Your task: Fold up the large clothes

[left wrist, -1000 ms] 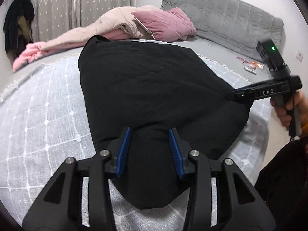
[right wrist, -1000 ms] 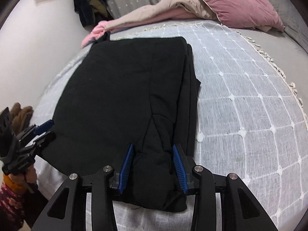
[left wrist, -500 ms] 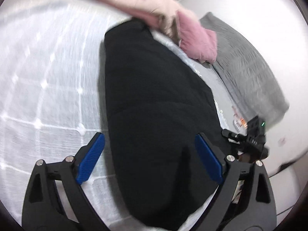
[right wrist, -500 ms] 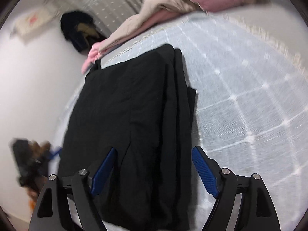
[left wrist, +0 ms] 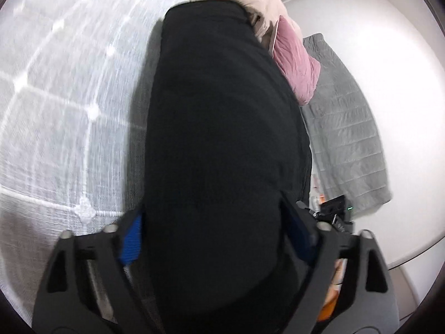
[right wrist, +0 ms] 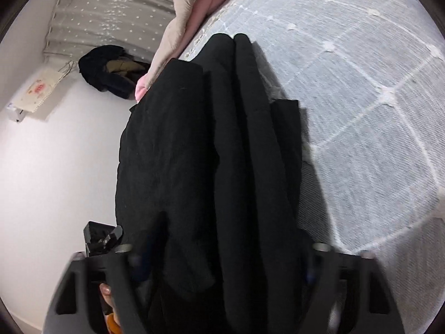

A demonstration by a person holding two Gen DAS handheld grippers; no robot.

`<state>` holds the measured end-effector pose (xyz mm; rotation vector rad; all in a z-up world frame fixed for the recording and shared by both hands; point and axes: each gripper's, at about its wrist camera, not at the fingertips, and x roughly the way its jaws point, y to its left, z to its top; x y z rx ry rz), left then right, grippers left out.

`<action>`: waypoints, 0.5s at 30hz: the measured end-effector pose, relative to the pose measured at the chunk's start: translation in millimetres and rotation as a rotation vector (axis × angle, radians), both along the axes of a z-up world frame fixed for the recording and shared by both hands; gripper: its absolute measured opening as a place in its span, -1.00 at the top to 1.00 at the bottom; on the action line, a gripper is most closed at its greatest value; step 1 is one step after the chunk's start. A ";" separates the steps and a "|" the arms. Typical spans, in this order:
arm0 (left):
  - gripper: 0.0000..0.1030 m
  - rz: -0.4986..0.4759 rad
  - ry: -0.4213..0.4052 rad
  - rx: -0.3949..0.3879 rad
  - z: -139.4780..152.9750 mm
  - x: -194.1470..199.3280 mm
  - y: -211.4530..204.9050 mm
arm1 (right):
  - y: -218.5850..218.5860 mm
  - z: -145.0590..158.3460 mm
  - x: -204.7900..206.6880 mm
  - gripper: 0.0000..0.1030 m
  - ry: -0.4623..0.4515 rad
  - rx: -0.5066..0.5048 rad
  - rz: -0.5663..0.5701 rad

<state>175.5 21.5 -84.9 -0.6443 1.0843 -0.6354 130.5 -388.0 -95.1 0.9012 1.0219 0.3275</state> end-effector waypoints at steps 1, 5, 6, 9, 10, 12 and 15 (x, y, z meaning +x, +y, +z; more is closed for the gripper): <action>-0.43 0.009 -0.020 0.009 7.1 -3.5 -0.8 | 3.9 6.5 0.9 -0.05 -0.013 -0.028 -0.002; -0.25 0.037 -0.129 0.061 37.7 -6.3 6.6 | 26.9 41.0 -2.3 0.13 -0.117 -0.137 0.001; -0.24 0.045 -0.161 0.078 48.4 -7.1 12.8 | 34.7 48.9 -2.0 0.14 -0.143 -0.141 0.009; -0.23 0.092 -0.229 0.093 76.1 -3.1 44.2 | 72.6 79.7 8.1 0.16 -0.236 -0.169 0.054; -0.23 0.114 -0.253 0.093 84.6 -2.3 59.0 | 89.5 89.7 14.7 0.16 -0.267 -0.185 0.075; -0.23 0.165 -0.307 0.090 98.2 0.6 89.9 | 122.0 106.0 30.7 0.16 -0.331 -0.187 0.114; -0.25 0.235 -0.384 0.104 111.0 6.8 135.9 | 170.0 125.2 61.0 0.16 -0.405 -0.168 0.175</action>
